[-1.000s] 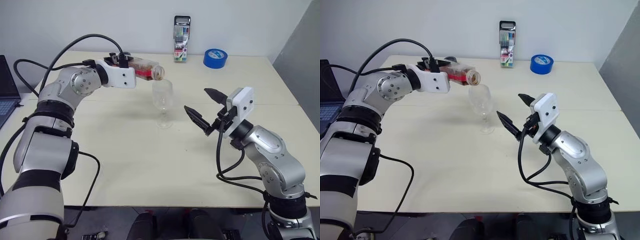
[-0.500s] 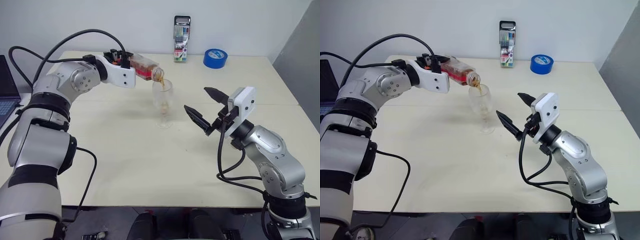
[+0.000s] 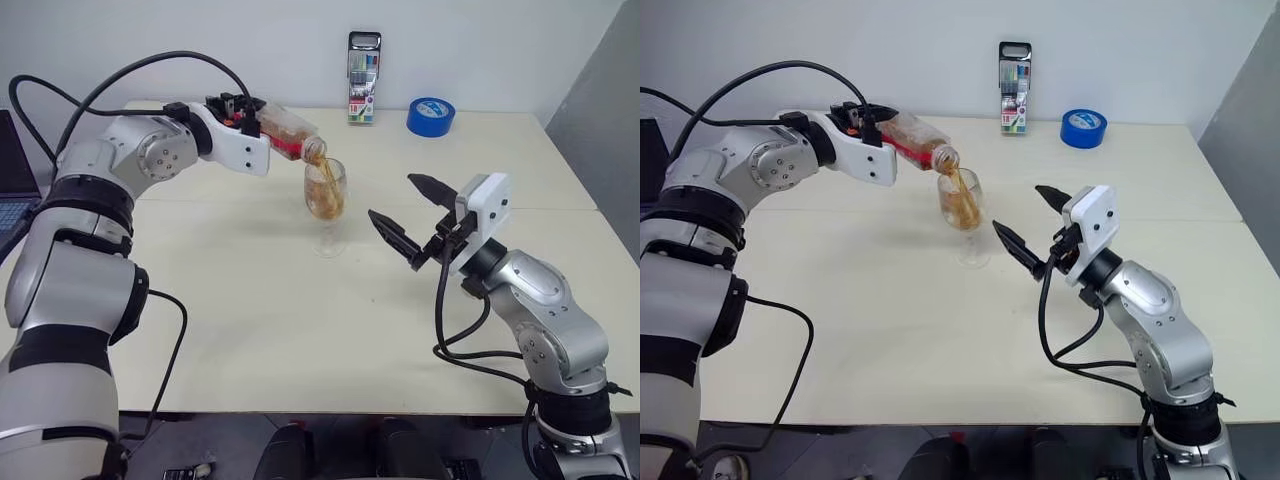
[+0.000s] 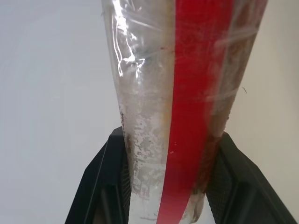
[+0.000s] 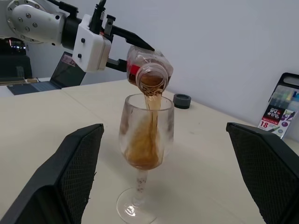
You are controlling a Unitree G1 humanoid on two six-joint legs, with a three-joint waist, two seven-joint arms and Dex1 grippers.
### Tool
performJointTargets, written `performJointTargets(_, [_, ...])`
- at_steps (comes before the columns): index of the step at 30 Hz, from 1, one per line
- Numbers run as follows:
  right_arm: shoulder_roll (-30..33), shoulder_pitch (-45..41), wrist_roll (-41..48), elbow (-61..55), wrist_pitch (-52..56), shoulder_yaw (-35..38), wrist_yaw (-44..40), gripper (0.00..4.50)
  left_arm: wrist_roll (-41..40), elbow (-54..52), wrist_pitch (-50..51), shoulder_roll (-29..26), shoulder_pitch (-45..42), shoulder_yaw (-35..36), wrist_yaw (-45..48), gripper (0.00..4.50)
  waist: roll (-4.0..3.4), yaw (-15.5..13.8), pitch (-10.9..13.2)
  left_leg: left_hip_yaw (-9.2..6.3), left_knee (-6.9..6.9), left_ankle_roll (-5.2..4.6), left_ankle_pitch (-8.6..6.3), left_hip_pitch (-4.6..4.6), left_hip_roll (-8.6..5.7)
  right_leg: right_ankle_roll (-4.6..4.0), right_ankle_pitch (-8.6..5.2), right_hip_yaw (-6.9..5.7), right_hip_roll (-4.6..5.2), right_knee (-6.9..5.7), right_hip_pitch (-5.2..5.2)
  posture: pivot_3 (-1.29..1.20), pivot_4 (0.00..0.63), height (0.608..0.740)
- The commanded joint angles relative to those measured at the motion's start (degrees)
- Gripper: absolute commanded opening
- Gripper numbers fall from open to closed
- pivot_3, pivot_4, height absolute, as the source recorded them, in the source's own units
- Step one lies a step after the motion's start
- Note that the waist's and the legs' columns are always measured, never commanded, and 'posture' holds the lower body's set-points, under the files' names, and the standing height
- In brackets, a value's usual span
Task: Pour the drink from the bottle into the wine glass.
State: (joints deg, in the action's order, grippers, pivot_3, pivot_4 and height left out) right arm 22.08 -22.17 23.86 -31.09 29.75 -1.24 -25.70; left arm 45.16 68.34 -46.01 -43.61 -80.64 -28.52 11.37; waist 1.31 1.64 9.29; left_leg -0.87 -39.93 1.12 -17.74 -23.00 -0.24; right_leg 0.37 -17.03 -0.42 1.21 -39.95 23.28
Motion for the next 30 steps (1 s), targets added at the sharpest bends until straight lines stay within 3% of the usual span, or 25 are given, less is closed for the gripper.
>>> performJointTargets(1, [0.2, -1.5, 0.7, -1.8, 0.3, 1.0, 0.4, 4.5, 0.2, 0.0, -0.4, -1.4, -2.7, 0.1, -1.9, 1.69, 0.0, 0.0, 0.0, 0.0, 0.0, 0.0, 0.0, 0.0, 0.0, 0.0, 0.0, 0.0, 0.0, 0.0, 0.0, 0.0, 0.15, 0.74])
performJointTargets(18, [0.4, -1.4, 0.4, -1.4, 0.2, 1.1, -0.2, 4.5, 0.6, 0.5, -0.1, -1.4, -3.1, -0.6, -2.6, 1.69, 0.0, 0.0, 0.0, 0.0, -0.01, 0.0, 0.0, 0.0, -0.01, 0.0, 0.0, -0.01, 0.01, -0.01, 0.0, 0.0, 0.15, 0.74])
performJointTargets(30, [1.5, -0.9, 0.3, -0.4, -0.4, 0.8, -1.8, 4.5, -8.9, -1.0, 0.6, 0.0, 0.4, 4.8, 5.5, 1.69, 0.0, 0.0, 0.0, 0.0, -0.02, 0.01, 0.01, 0.01, -0.01, 0.0, 0.0, 0.0, 0.01, -0.03, 0.0, 0.0, 0.15, 0.74])
